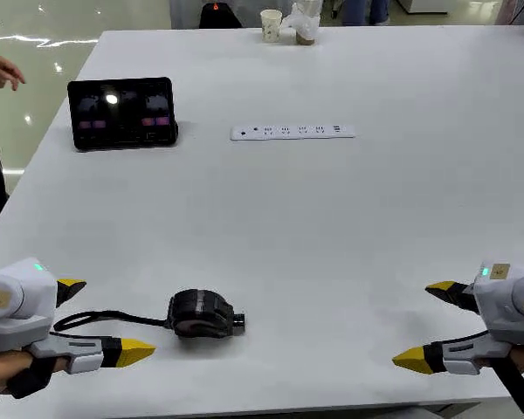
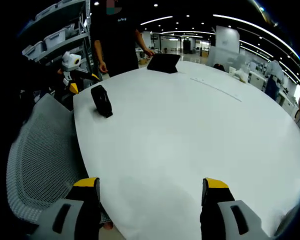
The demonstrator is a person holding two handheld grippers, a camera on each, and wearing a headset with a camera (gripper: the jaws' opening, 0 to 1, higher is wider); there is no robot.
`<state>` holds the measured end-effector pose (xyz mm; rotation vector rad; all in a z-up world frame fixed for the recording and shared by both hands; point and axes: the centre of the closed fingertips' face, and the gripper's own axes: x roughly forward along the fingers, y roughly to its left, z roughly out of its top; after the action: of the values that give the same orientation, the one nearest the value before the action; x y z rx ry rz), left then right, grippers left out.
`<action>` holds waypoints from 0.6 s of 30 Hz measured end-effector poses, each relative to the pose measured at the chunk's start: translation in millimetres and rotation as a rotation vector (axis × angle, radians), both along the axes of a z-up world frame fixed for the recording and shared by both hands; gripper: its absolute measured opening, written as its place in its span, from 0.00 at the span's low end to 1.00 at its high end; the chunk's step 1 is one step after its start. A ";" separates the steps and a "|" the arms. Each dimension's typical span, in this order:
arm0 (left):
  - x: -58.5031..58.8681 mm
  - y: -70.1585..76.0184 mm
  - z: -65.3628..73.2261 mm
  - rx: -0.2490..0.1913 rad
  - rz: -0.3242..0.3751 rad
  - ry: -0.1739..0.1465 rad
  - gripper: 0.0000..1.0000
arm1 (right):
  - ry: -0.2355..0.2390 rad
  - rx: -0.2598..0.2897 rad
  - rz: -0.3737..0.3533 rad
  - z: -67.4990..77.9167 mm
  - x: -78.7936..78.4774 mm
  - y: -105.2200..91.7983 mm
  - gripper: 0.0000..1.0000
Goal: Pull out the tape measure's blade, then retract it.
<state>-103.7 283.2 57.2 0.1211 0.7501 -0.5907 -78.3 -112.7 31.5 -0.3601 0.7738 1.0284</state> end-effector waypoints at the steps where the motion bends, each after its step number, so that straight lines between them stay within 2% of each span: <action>1: -0.2 0.1 0.4 -0.003 -0.001 0.001 0.99 | -0.003 -0.006 0.002 -0.5 -0.7 -3.0 0.84; 7: -0.3 2.0 -0.2 -0.005 -0.003 0.010 0.99 | -0.010 -0.012 -0.033 3.8 0.0 -15.9 0.92; 12: -0.7 0.9 0.3 -0.019 -0.010 0.016 0.99 | -0.010 -0.020 -0.044 1.9 -0.4 -22.1 0.93; 18: 1.5 4.7 -0.8 -0.016 -0.003 0.013 0.99 | -0.010 -0.022 -0.042 1.7 -1.3 -23.2 0.95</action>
<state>-102.2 287.9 56.4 0.1041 0.7577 -0.6003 -79.6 -135.9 33.2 -0.3662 0.7816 0.9788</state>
